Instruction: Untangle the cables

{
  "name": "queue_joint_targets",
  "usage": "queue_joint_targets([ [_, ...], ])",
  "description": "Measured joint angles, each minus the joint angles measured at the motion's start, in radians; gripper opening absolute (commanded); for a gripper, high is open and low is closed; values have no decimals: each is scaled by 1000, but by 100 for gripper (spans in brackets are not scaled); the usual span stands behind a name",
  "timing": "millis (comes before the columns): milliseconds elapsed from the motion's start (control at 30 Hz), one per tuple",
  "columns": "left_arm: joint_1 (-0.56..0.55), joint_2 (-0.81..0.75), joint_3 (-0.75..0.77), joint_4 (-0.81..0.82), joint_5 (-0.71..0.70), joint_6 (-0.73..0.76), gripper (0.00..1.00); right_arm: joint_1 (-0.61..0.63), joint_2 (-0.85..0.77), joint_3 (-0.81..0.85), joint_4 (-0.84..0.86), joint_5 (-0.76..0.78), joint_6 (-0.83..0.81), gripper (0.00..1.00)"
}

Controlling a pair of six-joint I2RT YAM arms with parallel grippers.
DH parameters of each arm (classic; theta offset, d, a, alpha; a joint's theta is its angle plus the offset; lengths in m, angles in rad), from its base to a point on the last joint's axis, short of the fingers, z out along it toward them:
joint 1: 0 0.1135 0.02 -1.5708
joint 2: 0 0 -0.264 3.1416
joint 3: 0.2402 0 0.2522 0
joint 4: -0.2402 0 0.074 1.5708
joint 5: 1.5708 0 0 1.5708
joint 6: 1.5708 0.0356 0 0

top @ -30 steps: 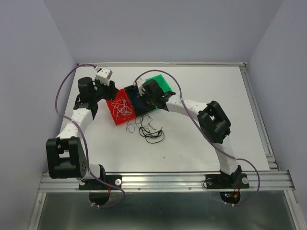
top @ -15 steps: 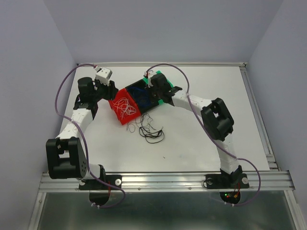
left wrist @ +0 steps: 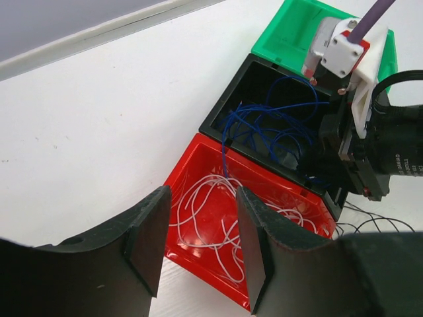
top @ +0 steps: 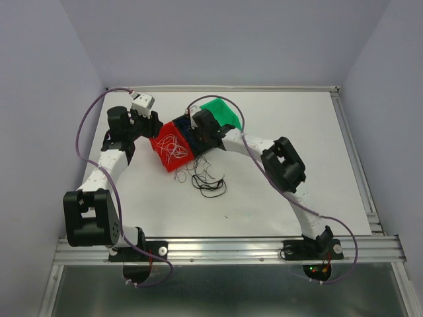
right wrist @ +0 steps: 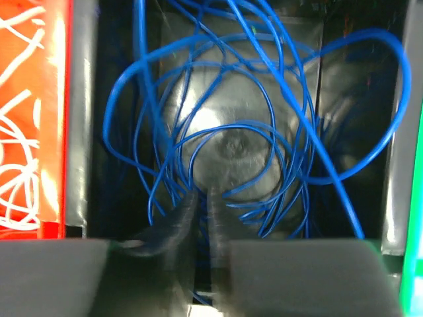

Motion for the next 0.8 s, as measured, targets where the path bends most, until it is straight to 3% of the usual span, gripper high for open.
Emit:
queue_joint_targets([
  [200,-2,0,0,0,-2,1,55,6,-4,3,-27,47,-7,30],
  [433,-4,0,0,0,-2,4,57,16,-119,-8,-56,83,-24,59],
  [633,-13,-1,-2,0,-2,13,61,48,-411,-196,-34,98,-25,83],
  [733,-14,-3,-2,-1,-2,18,64,80,-561,-370,1,100,-13,93],
  [800,-14,-9,-4,0,-2,23,66,100,-617,-483,31,90,-1,95],
])
